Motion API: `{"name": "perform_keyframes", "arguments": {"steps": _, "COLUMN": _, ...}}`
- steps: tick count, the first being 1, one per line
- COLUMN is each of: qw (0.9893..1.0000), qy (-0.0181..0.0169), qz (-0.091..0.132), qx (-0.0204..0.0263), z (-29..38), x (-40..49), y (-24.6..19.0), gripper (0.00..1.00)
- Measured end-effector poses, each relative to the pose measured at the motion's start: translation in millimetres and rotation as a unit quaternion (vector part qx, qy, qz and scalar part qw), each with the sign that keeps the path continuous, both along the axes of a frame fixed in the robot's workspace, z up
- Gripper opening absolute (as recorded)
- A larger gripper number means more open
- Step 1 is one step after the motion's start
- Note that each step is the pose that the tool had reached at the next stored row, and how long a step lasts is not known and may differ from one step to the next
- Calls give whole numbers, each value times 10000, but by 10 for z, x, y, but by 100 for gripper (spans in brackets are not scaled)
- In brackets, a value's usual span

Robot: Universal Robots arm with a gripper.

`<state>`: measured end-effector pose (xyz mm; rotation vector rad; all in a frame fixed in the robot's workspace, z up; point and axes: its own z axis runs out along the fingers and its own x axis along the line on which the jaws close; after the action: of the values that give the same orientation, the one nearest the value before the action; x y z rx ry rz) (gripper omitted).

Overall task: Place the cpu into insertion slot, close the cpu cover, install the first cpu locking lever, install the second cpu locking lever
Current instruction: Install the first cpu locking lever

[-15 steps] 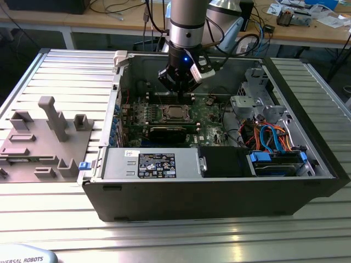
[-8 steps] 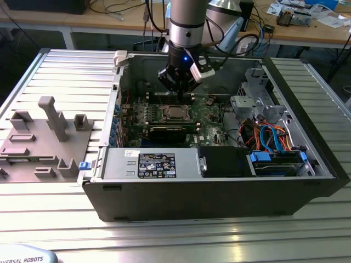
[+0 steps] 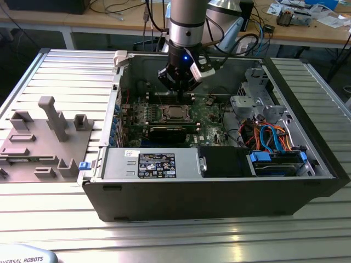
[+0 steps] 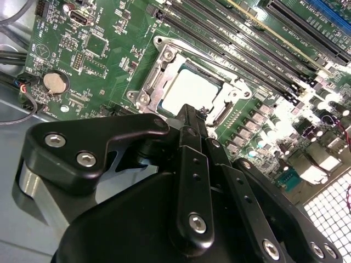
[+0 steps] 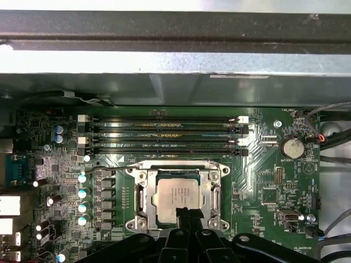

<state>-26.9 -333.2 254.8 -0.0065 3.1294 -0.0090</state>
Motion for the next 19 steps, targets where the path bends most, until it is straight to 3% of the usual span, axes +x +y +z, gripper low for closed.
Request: {"name": "perform_keyframes", "arguments": {"steps": 19, "qw": 10000, "qy": 0, "qz": 0, "qx": 1, "z": 53, "x": 0, "y": 0, "gripper": 11}}
